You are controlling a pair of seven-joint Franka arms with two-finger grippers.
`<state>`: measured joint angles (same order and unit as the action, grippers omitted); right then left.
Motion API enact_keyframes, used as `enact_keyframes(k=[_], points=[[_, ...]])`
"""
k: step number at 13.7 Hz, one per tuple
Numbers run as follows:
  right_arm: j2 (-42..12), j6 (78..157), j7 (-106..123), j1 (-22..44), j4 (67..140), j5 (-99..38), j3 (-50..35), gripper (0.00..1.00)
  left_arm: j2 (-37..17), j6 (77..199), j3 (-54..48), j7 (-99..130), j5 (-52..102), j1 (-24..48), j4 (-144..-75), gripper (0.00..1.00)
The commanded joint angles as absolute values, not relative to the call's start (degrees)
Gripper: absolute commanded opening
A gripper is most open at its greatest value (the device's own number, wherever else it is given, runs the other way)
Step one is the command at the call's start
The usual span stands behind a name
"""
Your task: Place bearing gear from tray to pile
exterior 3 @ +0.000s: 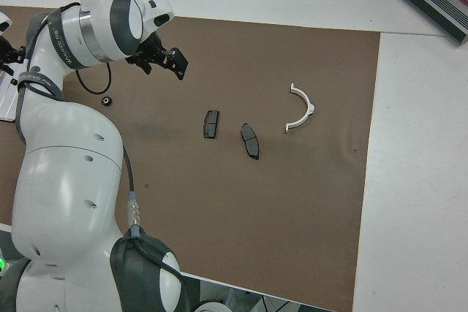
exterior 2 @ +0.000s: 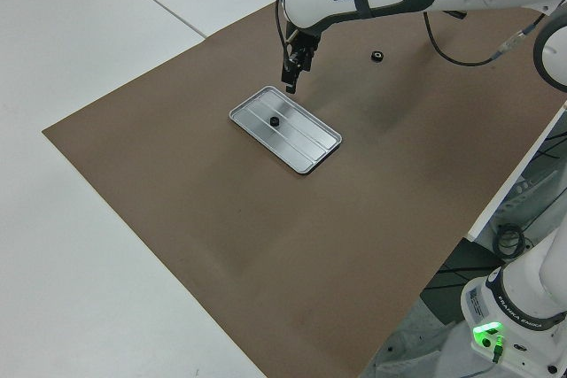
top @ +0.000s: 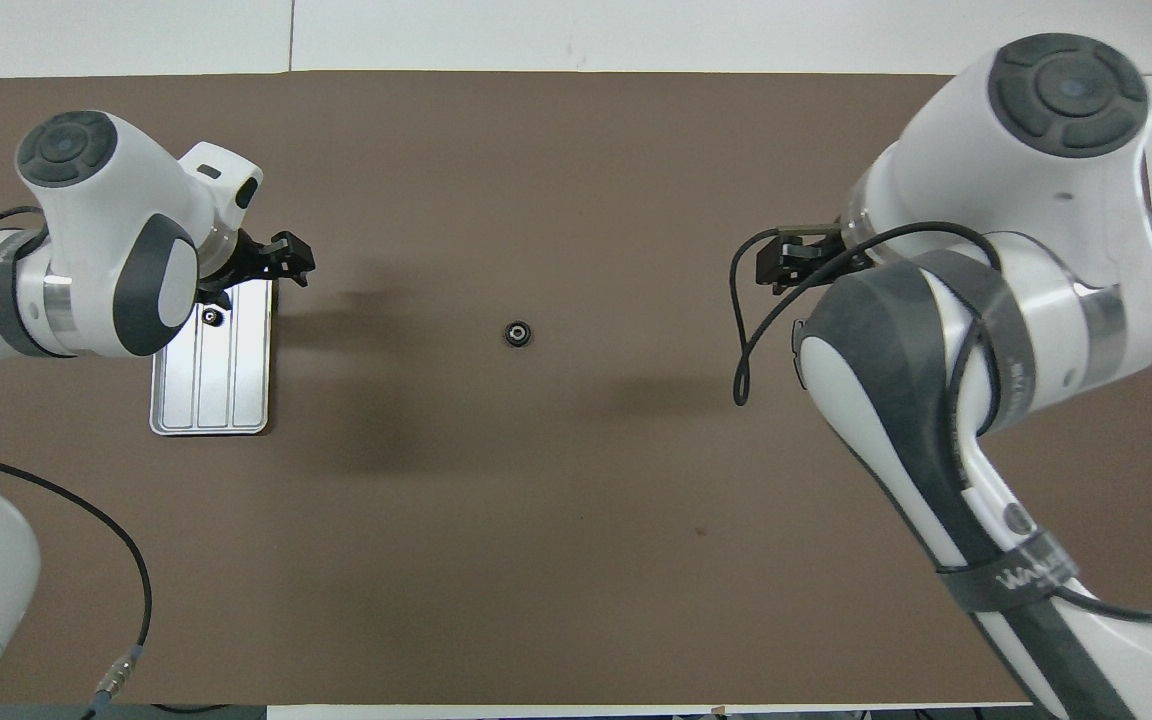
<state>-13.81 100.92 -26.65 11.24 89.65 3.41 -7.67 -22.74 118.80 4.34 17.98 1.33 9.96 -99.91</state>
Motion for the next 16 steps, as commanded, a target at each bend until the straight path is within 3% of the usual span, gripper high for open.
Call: enact_keyframes(k=[1, 5, 7, 12, 16], points=[[-19.15, 101.16, -35.74, 15.19, 84.12, 4.22, -7.91, 1.0, -21.01, 121.98, 3.6, 10.22, 0.79, 6.25, -102.83, 0.91], [-26.79, 104.58, -50.15, 23.01, 79.64, 7.99, -7.91, 1.0, -19.69, 126.65, 3.6, 4.59, 0.79, 5.19, -107.48, 0.7], [-30.31, 107.39, -54.82, 25.39, 78.05, 8.87, -7.91, 1.0, -19.08, 127.0, 3.61, 3.08, 0.79, 4.4, -109.15, 0.65], [-38.22, 110.13, -63.62, 29.96, 72.35, 11.68, -7.82, 1.0, -18.63, 129.2, 3.6, 2.81, 0.79, 4.22, -111.0, 0.62], [-41.57, 114.16, -68.02, 31.72, 71.63, 12.83, -7.82, 1.0, -18.19, 131.13, 3.78, 2.81, 0.79, 4.22, -112.76, 0.58]])
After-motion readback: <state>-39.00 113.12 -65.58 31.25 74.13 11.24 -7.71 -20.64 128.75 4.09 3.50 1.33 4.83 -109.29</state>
